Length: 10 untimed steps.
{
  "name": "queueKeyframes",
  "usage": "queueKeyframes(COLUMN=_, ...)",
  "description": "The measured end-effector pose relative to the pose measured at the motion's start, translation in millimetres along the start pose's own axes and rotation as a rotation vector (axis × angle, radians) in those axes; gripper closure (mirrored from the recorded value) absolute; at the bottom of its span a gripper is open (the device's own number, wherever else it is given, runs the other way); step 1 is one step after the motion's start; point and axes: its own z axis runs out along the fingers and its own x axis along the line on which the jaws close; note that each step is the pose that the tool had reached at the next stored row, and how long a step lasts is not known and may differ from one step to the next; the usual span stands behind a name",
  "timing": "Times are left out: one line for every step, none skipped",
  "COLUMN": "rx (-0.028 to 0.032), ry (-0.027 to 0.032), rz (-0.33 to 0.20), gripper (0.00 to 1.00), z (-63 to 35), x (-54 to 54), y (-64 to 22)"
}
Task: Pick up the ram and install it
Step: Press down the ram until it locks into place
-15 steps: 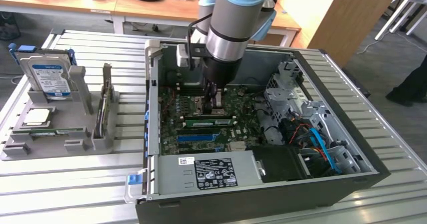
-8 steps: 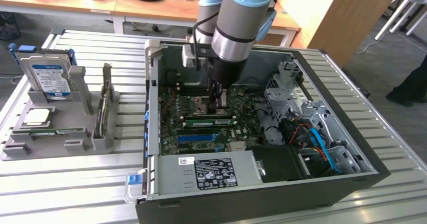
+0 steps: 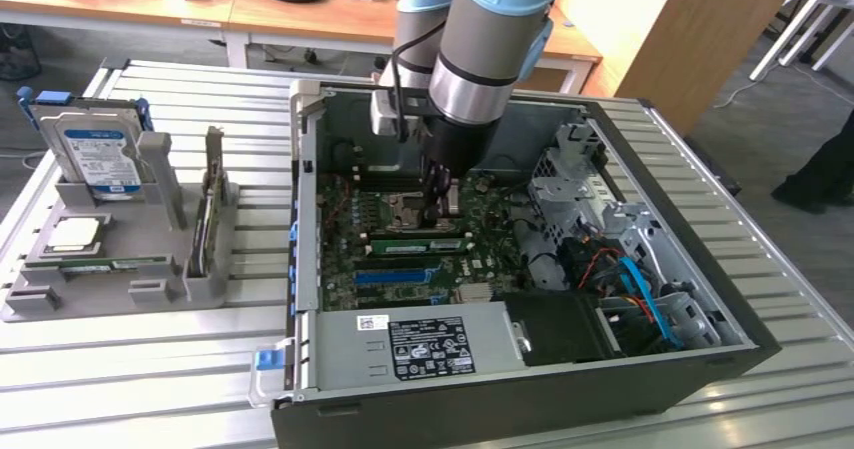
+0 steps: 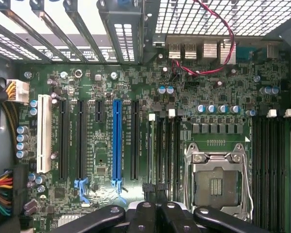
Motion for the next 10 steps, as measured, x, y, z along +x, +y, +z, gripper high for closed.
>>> queueKeyframes(rx=0.0000, ry=0.0001, rz=0.000, gripper=0.89, z=0.0, x=0.0, y=-0.4)
queueKeyframes(rx=0.0000, ry=0.0000, rz=0.000, gripper=0.89, z=0.0, x=0.0, y=-0.5)
queueKeyframes(rx=0.0000, ry=0.0001, rz=0.000, gripper=0.89, z=-0.1, x=0.0, y=-0.5)
queueKeyframes(rx=0.0000, ry=0.0001, rz=0.000, gripper=0.89, z=0.0, x=0.0, y=-0.5)
queueKeyframes(rx=0.0000, ry=0.0001, rz=0.000, gripper=0.89, z=0.0, x=0.0, y=-0.6)
queueKeyframes(rx=0.0000, ry=0.0001, rz=0.000, gripper=0.89, z=-0.1, x=0.0, y=-1.1)
queueKeyframes(rx=-0.0001, ry=0.0000, rz=0.000, gripper=0.89, z=-0.1, x=0.0, y=-1.2)
queueKeyframes(rx=-0.0001, ry=0.0001, rz=0.000, gripper=0.89, z=-0.1, x=0.0, y=-1.2)
queueKeyframes(rx=0.0000, ry=0.0000, rz=0.000, gripper=0.89, z=-0.1, x=0.0, y=-1.3)
queueKeyframes(rx=0.0000, ry=0.0000, rz=0.000, gripper=0.89, z=-0.1, x=0.0, y=-1.3)
